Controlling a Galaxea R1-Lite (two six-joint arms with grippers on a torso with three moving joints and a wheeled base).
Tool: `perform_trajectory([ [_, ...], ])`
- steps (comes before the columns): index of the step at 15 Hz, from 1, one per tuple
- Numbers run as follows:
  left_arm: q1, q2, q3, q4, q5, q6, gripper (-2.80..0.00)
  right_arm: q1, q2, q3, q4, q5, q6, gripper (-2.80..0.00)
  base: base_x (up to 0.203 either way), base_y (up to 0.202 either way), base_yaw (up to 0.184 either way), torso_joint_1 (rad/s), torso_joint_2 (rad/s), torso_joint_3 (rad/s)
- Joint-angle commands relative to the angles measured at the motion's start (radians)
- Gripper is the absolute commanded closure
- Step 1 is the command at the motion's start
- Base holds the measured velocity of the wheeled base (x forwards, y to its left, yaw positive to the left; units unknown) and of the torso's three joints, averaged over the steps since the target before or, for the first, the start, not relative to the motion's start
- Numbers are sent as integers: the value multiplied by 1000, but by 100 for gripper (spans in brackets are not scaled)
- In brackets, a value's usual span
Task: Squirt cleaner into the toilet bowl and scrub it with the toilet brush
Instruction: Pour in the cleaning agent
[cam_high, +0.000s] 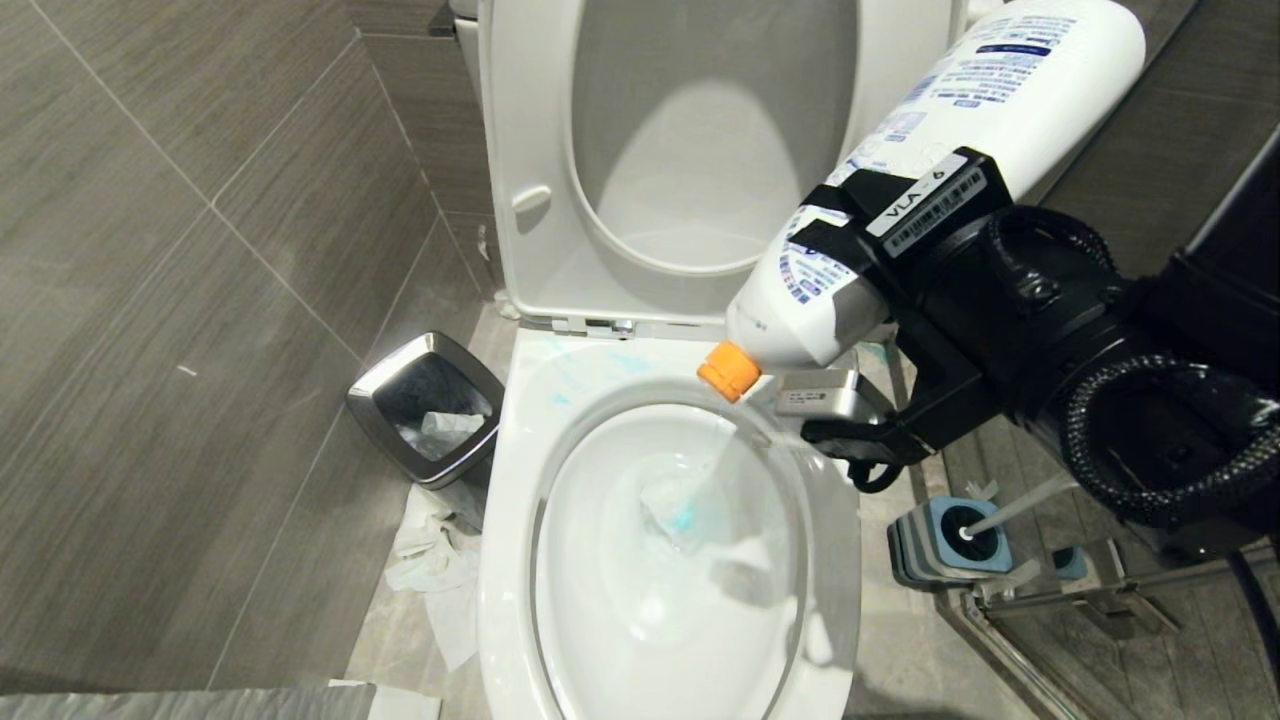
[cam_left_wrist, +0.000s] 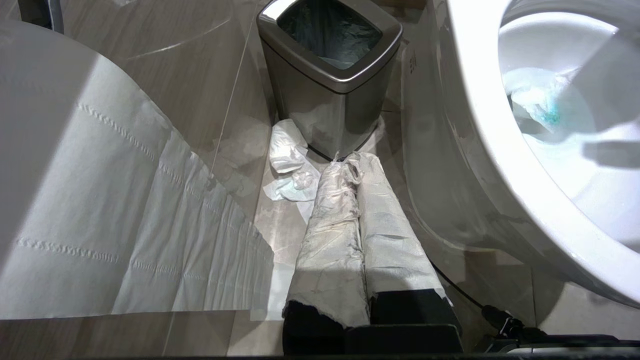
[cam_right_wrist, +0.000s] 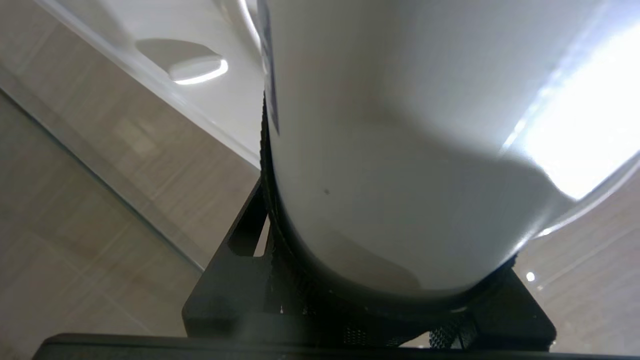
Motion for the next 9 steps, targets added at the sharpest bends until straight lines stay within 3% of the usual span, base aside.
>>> perform_trajectory([
  [1, 0, 0, 8, 0, 0, -1, 0, 2, 9, 13, -25, -4, -19, 0, 0, 0, 0, 0, 0, 0],
  [9, 0, 0, 8, 0, 0, -1, 0, 23, 16, 35, -44, -7, -18, 0, 0, 0, 0, 0, 0, 0],
])
